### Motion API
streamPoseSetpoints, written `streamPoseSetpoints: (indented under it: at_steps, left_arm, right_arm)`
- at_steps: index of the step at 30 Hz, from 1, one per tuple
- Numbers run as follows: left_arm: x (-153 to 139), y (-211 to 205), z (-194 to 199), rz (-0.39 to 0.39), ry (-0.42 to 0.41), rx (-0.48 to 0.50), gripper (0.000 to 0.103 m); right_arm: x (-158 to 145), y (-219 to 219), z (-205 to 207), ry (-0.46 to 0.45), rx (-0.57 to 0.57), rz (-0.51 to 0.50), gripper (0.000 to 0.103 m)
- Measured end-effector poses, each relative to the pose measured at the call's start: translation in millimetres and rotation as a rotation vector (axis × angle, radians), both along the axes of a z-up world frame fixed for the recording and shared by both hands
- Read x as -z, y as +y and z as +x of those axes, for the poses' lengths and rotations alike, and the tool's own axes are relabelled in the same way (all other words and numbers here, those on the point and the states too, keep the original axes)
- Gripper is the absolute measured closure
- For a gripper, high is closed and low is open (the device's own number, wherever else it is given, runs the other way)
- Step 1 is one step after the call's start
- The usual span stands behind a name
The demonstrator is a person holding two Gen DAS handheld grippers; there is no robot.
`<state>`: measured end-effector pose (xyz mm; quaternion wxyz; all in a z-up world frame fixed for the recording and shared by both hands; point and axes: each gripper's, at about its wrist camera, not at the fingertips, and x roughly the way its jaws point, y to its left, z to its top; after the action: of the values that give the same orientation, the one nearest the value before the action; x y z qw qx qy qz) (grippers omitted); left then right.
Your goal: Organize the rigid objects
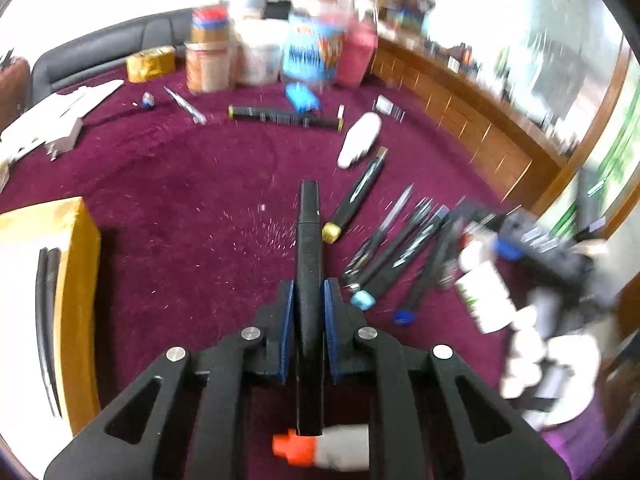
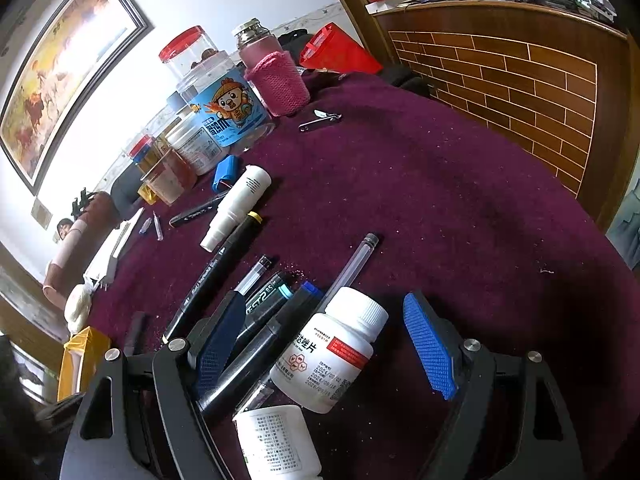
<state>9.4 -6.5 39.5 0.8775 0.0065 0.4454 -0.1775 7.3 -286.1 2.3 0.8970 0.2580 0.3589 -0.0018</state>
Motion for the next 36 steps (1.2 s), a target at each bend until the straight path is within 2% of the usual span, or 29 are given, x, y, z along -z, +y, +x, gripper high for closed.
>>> streamPoseSetpoints:
  at_steps: [6,10,14,16,19,21,24,28,33,34,36]
  left_arm:
    - [-46.9,45.4,-44.1,-0.233,-0.086,-0.054,0.091]
    - [-63.5,79.7,-71.4,-0.338,-0.136,-0.092,0.091]
    - [-72.1,105.0,-94.2,-0.38,-0.168,-0.113,0.091]
    - [-74.7,116.9,-103.3,-0.39,-0.182,-0.123,0.091]
    - [-75.9,138.5,-115.4,-0.394,-0.207,-0.138,0.091]
    - [-72.7,150.0,-119.8,-0.41,-0.21,-0.152,0.091]
    - [-66.4,162.5,-120.0,-0.454,-0.199,-0.17,0.091]
    - [-63.9,173.3,-128.7,-0.481,-0.203,-0.177,0.091]
    - [-66.5,190.6,-142.4,-0.472,-0.221,-0.207,0.091]
    - [-66.8,193.2,-144.8,-0.468,-0.223,-0.215,0.091]
    - [-65.7,199.7,-148.4,-0.465,-0.223,-0.233,0.091]
  right_arm:
    - [0.1,-0.2,0.2,0.0,0.0,0.001,0.026]
    - [0.3,0.7,0.5,0.003,0.004,-0.005,0.026]
    - [-1.9,5.2,3.8,0.029,0.003,-0.041,0.027]
    - [-11.5,7.9,0.4,0.055,0.022,-0.104,0.034]
    - [-44.4,8.8,-13.0,-0.006,0.038,-0.125,0.035]
    - [-63.6,17.1,-10.0,-0.01,0.004,-0.125,0.035]
    - [-72.8,38.9,11.9,0.047,-0.078,-0.096,0.035]
    - [-61.6,72.6,50.7,0.142,-0.143,-0.062,0.036]
    - [-31.1,102.8,95.6,0.259,-0.127,-0.068,0.042]
    - [-24.1,106.2,100.8,0.281,-0.118,-0.075,0.045]
    - [-15.5,110.8,108.3,0.297,-0.094,-0.108,0.061]
